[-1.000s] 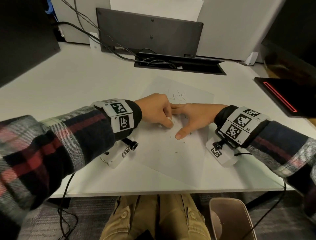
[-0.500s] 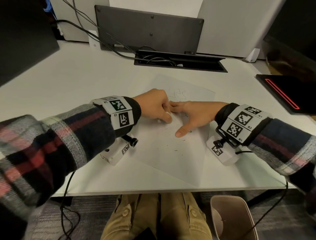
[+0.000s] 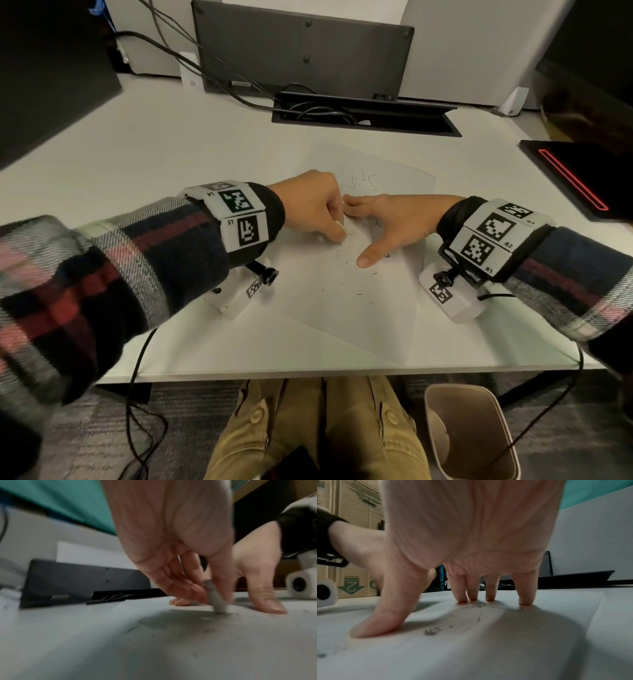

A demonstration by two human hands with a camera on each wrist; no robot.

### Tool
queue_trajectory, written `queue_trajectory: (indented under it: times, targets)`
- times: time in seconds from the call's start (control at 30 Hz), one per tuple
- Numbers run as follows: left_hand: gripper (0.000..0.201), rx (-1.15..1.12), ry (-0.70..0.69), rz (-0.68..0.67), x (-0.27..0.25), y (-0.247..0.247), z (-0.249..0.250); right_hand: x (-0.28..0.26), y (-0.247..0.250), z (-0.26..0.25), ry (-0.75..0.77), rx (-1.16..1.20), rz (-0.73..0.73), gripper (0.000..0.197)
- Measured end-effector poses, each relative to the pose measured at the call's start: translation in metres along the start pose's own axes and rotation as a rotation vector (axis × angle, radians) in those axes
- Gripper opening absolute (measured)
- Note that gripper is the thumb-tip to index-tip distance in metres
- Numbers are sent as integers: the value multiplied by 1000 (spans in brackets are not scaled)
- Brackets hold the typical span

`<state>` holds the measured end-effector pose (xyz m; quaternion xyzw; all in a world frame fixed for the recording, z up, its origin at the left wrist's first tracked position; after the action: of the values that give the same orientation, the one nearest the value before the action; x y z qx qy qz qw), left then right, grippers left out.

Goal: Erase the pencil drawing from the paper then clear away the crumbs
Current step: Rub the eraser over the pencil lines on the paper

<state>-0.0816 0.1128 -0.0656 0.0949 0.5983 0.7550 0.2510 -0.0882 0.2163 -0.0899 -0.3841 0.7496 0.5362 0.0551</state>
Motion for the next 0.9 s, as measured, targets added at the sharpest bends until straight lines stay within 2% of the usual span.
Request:
queue_trajectory:
  times: [0.07,0.23,0.4,0.57,0.77,0.9]
  targets:
    - [11,12,-39,-68,-2,-5,5,0,0,2,-10,-3,-6,104]
    - [18,-72,58,88,6,17,-13,2,1,2,-3,-50,-22,107]
    - [15,-76,96,60,16,25,-24,8,11,-3,20,-69,-1,101]
    - [8,-72,59,19,23,13,-20,13,6,5,33,-22,-85,112]
    - [5,-77,-14,-55,23,2,-8,15,3,9,65,27,-96,108]
    - [5,-72,9,36,26,8,-10,14,4,6,81,36,-89,105]
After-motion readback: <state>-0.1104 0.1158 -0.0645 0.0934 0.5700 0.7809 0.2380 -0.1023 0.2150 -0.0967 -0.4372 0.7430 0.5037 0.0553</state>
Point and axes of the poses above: each hand's wrist, its own x-axis towards the middle knuckle, its own y-axis out of the back of the hand, z = x × y, the point moved 7 cm from there along x, towards the middle knuckle, and after that the axes turned 15 degrees about x, right-handed, at the moved point
